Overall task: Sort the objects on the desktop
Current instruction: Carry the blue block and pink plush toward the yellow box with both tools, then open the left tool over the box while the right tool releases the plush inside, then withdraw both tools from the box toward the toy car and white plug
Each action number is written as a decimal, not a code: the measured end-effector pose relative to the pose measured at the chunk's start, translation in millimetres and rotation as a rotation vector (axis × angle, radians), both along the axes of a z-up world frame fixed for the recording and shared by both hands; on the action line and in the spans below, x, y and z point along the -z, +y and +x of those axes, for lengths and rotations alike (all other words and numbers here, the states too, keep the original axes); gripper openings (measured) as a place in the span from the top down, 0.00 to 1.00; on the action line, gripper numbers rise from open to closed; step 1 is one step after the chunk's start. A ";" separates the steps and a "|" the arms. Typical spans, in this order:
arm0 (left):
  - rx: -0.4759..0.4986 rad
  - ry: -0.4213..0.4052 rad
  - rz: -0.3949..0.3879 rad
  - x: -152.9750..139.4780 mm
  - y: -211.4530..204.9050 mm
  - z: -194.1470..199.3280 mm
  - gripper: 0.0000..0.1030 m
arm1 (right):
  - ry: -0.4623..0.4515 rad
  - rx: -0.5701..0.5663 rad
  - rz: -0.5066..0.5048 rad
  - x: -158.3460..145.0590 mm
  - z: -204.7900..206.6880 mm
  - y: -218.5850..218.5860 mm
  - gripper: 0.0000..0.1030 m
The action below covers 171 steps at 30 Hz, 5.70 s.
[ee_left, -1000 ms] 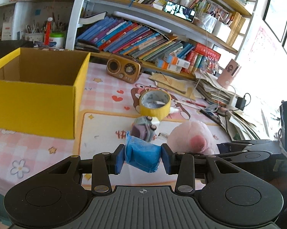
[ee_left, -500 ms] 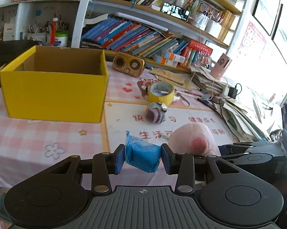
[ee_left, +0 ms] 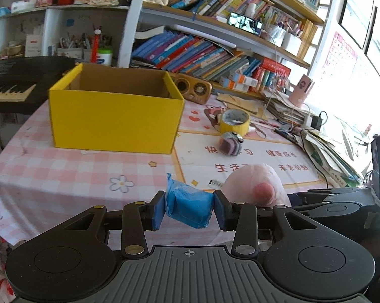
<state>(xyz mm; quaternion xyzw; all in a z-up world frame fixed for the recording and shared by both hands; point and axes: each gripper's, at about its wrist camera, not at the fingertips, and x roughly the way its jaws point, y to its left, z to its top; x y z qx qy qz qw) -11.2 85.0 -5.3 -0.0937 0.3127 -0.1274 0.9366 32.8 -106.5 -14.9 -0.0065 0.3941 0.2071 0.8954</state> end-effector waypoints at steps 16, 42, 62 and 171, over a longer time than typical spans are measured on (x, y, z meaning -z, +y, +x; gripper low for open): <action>-0.047 -0.031 -0.013 -3.2 24.6 -9.8 0.62 | -0.026 -0.076 -0.010 -5.2 -4.5 27.9 0.37; -0.068 -0.017 -0.006 -3.7 37.5 -4.8 0.62 | -0.019 -0.126 -0.011 -4.4 4.5 48.5 0.37; -0.078 0.008 -0.024 1.7 31.6 20.1 0.62 | -0.017 -0.171 -0.036 -6.2 26.6 49.1 0.36; -0.361 -0.215 0.000 -40.4 54.5 100.7 0.00 | -0.391 0.037 -0.053 -48.6 115.9 14.1 0.10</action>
